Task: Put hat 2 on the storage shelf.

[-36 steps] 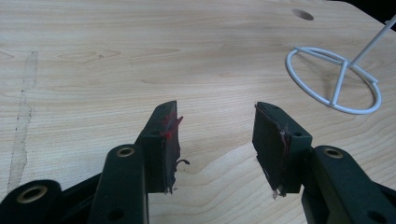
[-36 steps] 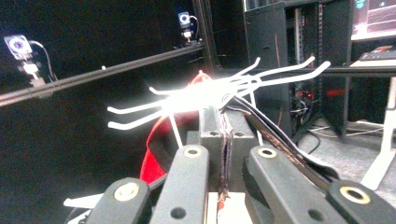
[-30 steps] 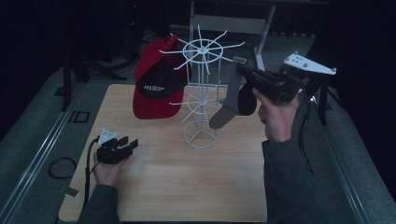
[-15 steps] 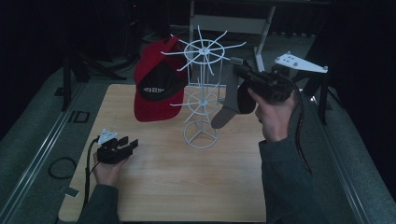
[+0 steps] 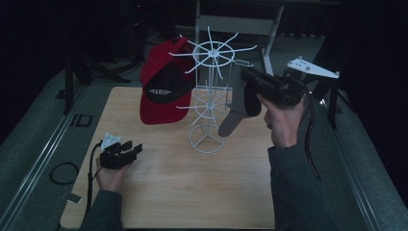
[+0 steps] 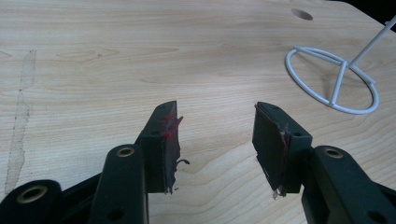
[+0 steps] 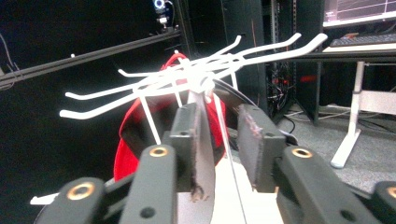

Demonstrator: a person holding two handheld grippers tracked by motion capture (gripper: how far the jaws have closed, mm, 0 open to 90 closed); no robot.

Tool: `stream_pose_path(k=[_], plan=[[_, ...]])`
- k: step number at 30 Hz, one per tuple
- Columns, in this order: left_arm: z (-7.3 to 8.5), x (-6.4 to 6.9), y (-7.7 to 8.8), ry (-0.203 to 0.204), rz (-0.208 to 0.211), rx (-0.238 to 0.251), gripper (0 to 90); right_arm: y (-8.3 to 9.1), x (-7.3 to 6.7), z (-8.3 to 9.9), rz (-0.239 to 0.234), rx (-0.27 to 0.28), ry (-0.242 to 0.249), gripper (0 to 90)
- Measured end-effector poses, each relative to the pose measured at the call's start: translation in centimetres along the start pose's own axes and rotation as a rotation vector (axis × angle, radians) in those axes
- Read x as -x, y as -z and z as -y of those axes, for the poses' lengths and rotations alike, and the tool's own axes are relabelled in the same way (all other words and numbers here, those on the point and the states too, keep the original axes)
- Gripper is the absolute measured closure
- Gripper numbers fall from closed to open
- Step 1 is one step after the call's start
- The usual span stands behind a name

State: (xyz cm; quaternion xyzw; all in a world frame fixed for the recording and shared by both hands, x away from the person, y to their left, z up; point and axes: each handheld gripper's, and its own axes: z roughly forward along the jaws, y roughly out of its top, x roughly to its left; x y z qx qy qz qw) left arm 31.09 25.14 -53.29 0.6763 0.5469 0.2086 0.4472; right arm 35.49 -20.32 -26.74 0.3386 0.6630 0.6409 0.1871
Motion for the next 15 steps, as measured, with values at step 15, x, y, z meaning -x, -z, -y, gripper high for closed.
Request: stream_pose_path(k=[15], plan=[[0.1,0.0,-0.1,0.001,-0.002,-0.005,51.3,1.4,1.9,1.5,0.034,0.014,-0.067,60.2]])
